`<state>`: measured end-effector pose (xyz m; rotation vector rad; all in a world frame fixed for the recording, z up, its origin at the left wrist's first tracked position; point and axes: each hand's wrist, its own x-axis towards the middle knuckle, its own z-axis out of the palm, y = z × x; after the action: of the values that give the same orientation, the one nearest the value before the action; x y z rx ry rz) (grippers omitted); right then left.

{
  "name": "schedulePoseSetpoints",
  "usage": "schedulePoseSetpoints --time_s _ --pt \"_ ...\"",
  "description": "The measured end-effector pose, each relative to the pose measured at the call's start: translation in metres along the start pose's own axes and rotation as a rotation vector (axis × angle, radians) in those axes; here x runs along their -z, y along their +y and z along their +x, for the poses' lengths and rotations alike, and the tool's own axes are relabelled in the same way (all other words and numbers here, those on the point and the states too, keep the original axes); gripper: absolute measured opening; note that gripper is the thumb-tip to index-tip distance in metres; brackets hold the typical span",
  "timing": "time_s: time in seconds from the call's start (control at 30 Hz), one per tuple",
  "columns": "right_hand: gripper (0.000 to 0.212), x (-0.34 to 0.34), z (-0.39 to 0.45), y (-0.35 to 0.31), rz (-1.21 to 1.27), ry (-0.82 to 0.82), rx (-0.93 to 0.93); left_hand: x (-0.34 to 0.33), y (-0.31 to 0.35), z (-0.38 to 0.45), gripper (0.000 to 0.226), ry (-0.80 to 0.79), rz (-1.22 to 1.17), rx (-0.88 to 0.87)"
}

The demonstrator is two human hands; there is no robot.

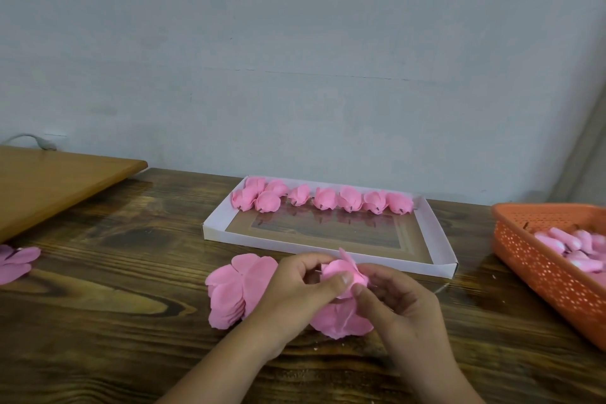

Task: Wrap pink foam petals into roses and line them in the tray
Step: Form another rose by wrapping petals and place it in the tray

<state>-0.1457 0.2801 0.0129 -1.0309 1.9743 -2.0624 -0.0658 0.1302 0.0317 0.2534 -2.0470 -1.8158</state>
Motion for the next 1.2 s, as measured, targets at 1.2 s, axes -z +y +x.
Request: schedulePoseSetpoints --time_s 1.2 --pt "0.017 0.008 0.007 -0.016 0.183 -0.009 -0.154 -0.001 -0.002 0.002 0.031 -0.008 -0.045 -0.133"
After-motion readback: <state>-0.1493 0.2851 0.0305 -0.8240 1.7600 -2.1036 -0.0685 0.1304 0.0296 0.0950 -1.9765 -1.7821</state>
